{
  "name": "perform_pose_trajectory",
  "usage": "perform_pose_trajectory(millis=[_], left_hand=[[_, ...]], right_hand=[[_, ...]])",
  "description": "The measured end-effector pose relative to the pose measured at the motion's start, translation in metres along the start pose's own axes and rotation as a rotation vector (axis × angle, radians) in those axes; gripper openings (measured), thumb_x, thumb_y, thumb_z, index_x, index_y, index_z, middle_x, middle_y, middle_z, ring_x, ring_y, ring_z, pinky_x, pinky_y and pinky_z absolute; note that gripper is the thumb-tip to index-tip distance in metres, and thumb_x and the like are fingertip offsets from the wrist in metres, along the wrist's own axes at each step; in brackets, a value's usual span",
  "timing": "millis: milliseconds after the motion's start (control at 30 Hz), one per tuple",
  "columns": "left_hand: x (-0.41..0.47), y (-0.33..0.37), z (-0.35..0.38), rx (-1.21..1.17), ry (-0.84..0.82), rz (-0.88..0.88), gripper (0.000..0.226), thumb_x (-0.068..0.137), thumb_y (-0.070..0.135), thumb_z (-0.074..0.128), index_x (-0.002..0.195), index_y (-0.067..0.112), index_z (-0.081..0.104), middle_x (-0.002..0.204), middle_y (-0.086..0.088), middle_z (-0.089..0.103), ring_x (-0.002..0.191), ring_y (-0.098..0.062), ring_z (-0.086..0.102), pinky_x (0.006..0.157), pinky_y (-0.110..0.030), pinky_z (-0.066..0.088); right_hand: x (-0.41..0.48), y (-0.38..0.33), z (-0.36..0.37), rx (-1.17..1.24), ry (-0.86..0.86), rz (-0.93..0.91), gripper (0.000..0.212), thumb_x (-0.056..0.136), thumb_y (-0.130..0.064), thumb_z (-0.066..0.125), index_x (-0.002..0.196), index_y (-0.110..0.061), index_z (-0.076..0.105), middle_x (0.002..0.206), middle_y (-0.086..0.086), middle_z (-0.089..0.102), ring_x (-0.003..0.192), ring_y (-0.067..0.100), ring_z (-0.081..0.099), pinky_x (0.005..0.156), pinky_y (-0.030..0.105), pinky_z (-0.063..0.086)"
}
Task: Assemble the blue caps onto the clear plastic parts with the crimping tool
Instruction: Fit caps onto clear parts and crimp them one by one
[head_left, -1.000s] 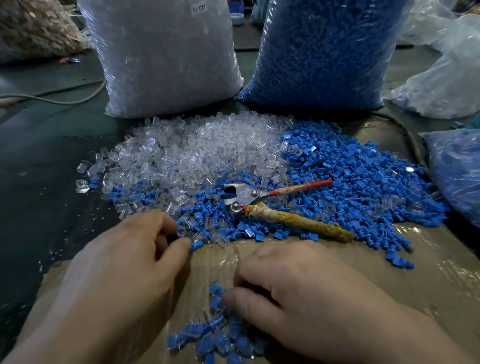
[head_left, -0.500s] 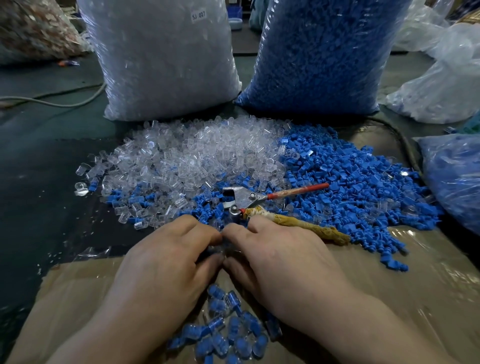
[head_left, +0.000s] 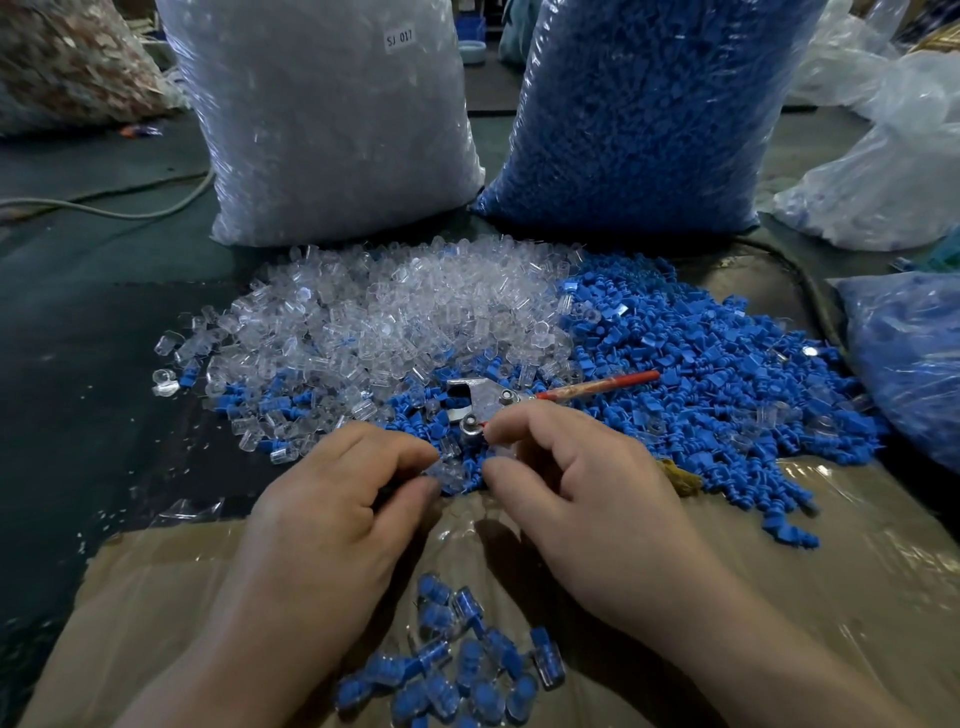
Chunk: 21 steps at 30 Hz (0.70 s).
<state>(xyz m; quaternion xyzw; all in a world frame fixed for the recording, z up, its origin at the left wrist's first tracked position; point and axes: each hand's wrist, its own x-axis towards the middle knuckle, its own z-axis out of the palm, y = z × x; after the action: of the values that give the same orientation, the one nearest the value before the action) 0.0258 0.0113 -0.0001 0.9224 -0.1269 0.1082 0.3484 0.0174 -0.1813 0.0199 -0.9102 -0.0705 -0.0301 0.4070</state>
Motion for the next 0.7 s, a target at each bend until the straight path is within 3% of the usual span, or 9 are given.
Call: perform_pose_trajectory(millis=[100,200,267,367,467,567,700], left_hand=[[-0.001,0.004,0.000,-0.092,0.036,0.003,0.014,0.080,0.031,0.073,0.090,0.040,0.072,0.096,0.025,0.064,0.094,0.009,0.061,0.080,0.002,0.038],[-0.001,0.010,-0.001,-0.137,0.052,0.008,0.013,0.077,0.042,0.064,0.087,0.039,0.072,0.095,0.024,0.065,0.093,0.008,0.061,0.077,0.003,0.038],[-0.002,0.013,-0.001,-0.144,0.057,0.007,0.013,0.077,0.045,0.062,0.084,0.039,0.070,0.093,0.024,0.066,0.091,0.007,0.061,0.075,0.002,0.038],[-0.002,0.013,0.000,-0.170,0.106,-0.015,0.012,0.076,0.047,0.061,0.083,0.039,0.068,0.091,0.023,0.066,0.087,0.005,0.062,0.071,0.000,0.041],[-0.002,0.007,0.004,-0.178,0.165,-0.066,0.015,0.078,0.037,0.073,0.090,0.044,0.067,0.093,0.024,0.066,0.086,0.004,0.063,0.065,-0.011,0.046],[-0.002,-0.002,0.006,-0.277,0.160,-0.132,0.029,0.081,0.025,0.079,0.092,0.049,0.068,0.094,0.021,0.069,0.085,0.000,0.066,0.074,-0.028,0.054],[-0.003,-0.001,0.007,-0.460,0.122,-0.211,0.028,0.070,0.037,0.079,0.096,0.047,0.072,0.090,0.013,0.073,0.083,-0.009,0.070,0.080,-0.050,0.059]], right_hand=[[0.000,0.000,-0.001,0.182,-0.058,0.085,0.013,0.087,-0.045,0.058,0.100,-0.044,0.057,0.084,-0.013,0.064,0.070,0.008,0.063,0.066,0.039,0.056],[0.001,0.001,-0.001,0.218,-0.091,0.101,0.011,0.089,-0.041,0.059,0.101,-0.043,0.059,0.080,-0.011,0.067,0.066,0.008,0.065,0.066,0.037,0.057],[0.001,-0.001,-0.001,0.403,-0.102,0.166,0.007,0.092,-0.034,0.061,0.097,-0.039,0.062,0.075,-0.003,0.070,0.062,0.012,0.068,0.061,0.035,0.058],[0.000,-0.007,-0.001,0.760,-0.120,0.291,0.012,0.095,-0.022,0.060,0.090,-0.031,0.067,0.074,0.013,0.071,0.061,0.026,0.068,0.058,0.042,0.060],[0.000,-0.008,0.001,0.874,-0.116,0.323,0.015,0.097,-0.019,0.059,0.089,-0.028,0.068,0.076,0.018,0.071,0.061,0.030,0.067,0.057,0.043,0.059],[0.002,-0.008,-0.001,0.951,-0.119,0.348,0.015,0.097,-0.017,0.057,0.091,-0.025,0.068,0.076,0.019,0.071,0.061,0.030,0.066,0.058,0.045,0.057],[0.001,-0.009,-0.001,0.973,-0.175,0.358,0.011,0.097,-0.015,0.056,0.098,-0.020,0.066,0.076,0.021,0.070,0.061,0.031,0.065,0.063,0.049,0.055]])
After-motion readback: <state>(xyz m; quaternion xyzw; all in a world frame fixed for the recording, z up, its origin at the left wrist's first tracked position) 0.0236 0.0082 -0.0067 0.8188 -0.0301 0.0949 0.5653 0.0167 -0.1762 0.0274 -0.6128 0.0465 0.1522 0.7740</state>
